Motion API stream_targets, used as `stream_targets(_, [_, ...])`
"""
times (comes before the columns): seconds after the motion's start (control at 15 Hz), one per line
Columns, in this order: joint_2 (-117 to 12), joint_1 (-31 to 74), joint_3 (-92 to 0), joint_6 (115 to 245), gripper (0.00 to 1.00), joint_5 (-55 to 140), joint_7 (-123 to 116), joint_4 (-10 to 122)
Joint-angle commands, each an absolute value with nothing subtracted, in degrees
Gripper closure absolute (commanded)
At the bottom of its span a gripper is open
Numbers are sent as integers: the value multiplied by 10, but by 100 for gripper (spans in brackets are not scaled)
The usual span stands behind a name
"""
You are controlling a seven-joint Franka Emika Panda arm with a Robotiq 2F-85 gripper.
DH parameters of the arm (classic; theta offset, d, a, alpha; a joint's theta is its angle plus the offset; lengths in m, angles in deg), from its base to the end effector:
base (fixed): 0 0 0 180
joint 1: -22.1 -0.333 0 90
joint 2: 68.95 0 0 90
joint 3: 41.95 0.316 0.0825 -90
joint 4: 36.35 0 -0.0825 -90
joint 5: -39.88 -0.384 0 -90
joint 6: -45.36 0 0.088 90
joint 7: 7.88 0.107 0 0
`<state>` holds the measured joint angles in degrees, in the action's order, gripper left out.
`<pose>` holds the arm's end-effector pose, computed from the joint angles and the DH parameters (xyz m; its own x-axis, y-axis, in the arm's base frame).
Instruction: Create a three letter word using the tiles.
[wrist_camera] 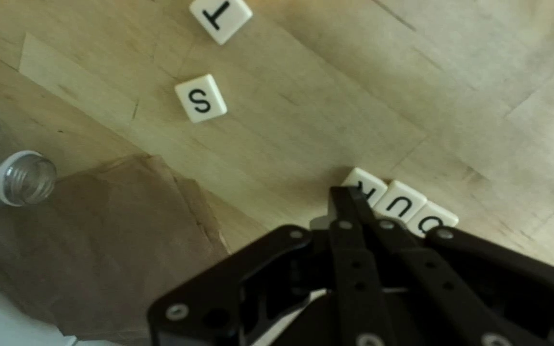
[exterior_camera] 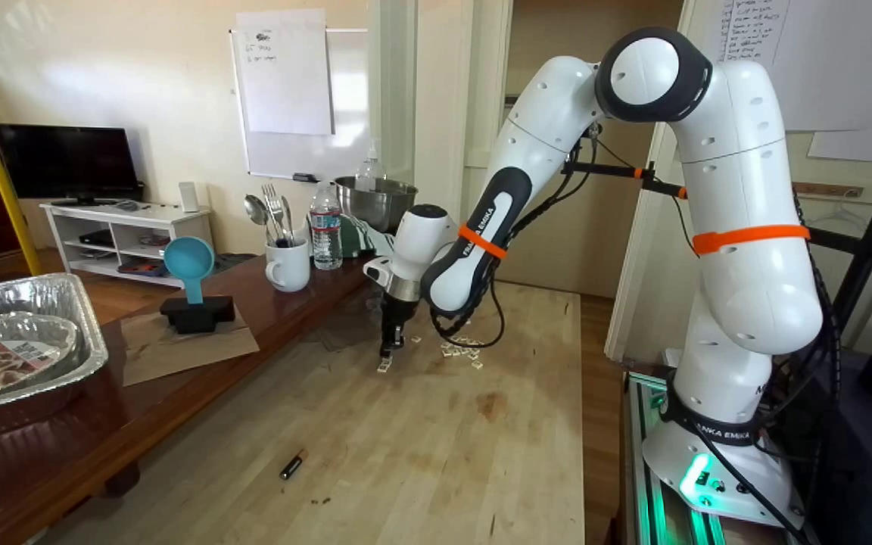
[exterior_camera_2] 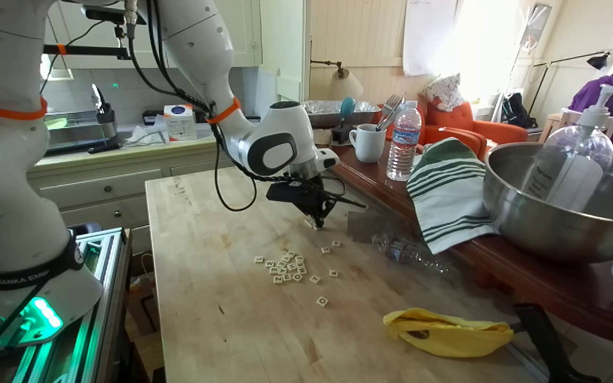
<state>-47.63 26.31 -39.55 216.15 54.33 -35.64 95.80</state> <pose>0.5513 0.0002 0.2142 0.7385 0.6408 0.2096 0.6031 -0.7668 0.2197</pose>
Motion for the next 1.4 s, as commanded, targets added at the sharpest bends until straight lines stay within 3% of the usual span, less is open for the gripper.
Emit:
stream_targets(0.0, [-461, 266, -395, 2169, 100, 558, -355, 962])
stream_targets(1.33, [-494, 269, -387, 2170, 100, 535, -306, 975])
